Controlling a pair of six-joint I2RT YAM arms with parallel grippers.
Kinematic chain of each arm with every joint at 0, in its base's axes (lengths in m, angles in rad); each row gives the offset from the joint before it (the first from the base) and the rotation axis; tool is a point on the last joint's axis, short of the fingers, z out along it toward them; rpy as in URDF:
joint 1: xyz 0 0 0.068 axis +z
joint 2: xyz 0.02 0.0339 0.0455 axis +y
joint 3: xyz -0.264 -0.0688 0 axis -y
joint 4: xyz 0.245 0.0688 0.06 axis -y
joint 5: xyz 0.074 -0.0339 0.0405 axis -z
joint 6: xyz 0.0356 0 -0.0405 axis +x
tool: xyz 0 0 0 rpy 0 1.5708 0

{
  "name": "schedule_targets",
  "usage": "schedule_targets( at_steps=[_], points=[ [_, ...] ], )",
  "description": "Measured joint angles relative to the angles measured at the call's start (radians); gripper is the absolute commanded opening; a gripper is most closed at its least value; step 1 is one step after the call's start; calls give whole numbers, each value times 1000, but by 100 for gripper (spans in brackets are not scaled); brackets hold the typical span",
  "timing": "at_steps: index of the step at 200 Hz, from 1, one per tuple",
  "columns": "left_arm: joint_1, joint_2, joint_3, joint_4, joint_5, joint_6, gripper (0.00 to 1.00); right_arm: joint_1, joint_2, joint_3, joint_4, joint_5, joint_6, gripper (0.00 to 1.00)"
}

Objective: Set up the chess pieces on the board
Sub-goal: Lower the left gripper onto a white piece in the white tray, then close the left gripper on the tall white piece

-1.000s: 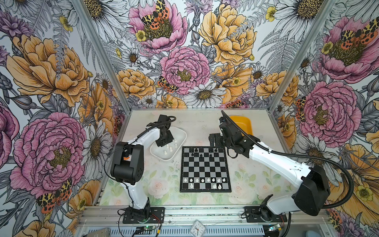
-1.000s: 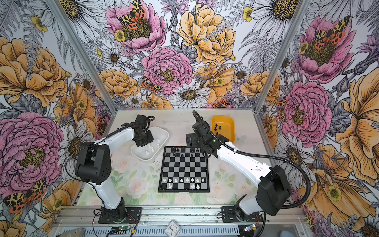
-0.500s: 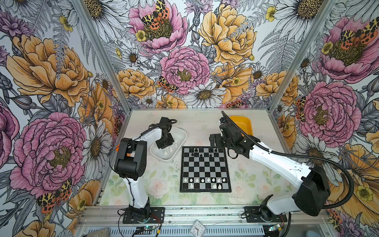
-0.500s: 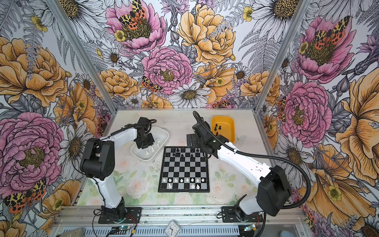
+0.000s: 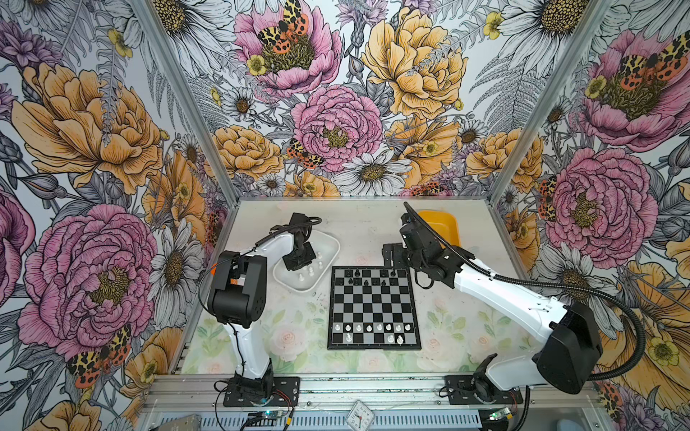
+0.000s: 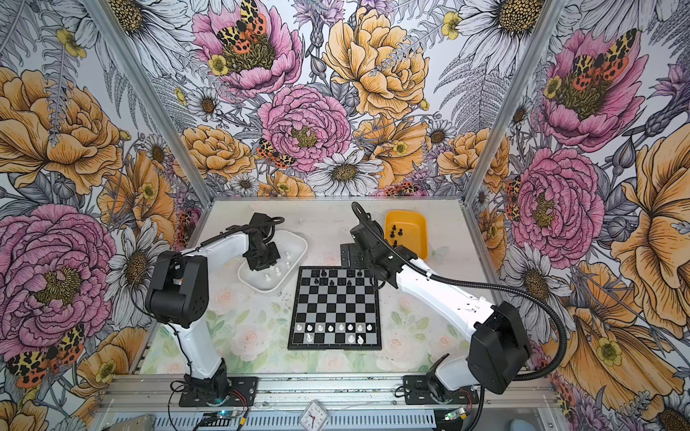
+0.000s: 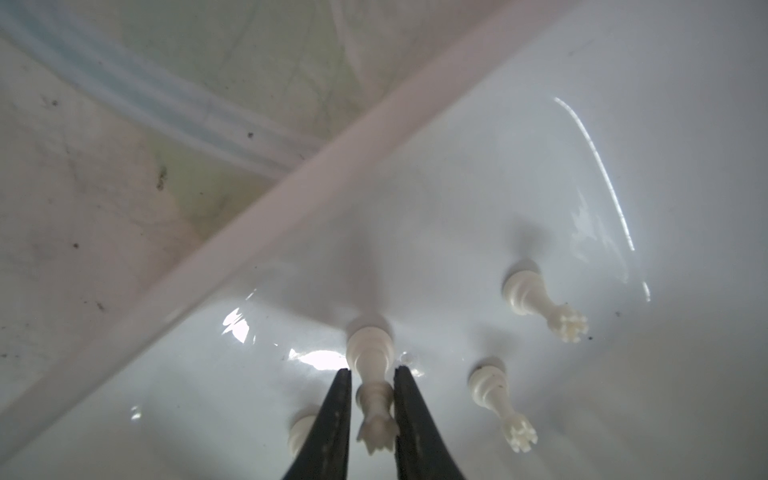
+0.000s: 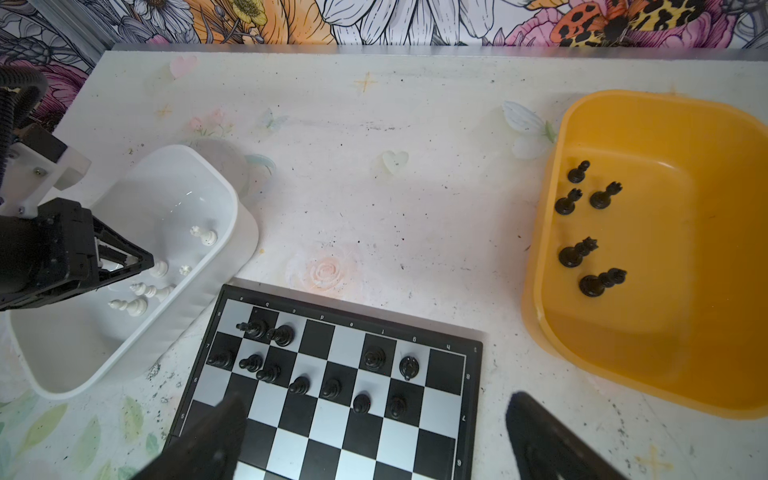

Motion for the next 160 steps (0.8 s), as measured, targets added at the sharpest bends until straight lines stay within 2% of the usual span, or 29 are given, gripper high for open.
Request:
schedule_targets(
  at_steps=[20,100,160],
  points=[
    [0,0,0,0,0,0,21,0,0,0,0,0,0,100],
    [0,0,18,-14,0,0,9,0,0,0,0,3,0,100],
    [0,-7,29,-27,0,0,7,0,-8,-11,0,3,0,100]
  ],
)
